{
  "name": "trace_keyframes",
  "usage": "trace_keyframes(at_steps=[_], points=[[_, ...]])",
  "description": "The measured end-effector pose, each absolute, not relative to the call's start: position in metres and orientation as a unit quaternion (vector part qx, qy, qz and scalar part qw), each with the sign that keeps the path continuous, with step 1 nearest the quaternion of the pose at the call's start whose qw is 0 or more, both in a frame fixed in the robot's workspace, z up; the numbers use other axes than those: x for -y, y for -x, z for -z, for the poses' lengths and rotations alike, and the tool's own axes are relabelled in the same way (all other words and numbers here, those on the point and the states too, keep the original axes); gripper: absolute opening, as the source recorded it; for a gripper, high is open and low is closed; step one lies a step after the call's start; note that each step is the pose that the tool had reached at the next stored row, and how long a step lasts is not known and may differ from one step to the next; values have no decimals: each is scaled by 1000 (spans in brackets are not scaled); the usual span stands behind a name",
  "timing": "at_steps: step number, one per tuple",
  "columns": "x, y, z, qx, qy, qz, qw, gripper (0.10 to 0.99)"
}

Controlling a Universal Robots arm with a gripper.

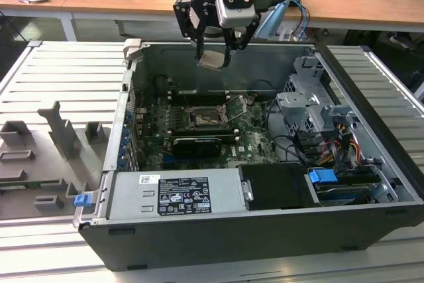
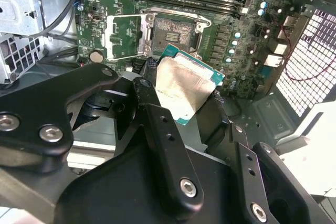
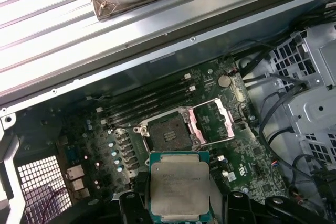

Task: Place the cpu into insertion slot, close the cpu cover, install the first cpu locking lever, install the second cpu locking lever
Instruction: 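Place the cpu into insertion slot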

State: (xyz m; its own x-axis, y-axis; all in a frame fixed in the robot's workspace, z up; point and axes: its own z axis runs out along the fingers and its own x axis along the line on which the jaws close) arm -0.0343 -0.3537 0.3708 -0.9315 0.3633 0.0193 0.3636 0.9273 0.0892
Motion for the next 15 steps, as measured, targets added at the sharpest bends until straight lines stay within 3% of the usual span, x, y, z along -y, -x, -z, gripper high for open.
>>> trace_keyframes(at_steps=[15], points=[[354,34,-371,978,204,46,0,541]])
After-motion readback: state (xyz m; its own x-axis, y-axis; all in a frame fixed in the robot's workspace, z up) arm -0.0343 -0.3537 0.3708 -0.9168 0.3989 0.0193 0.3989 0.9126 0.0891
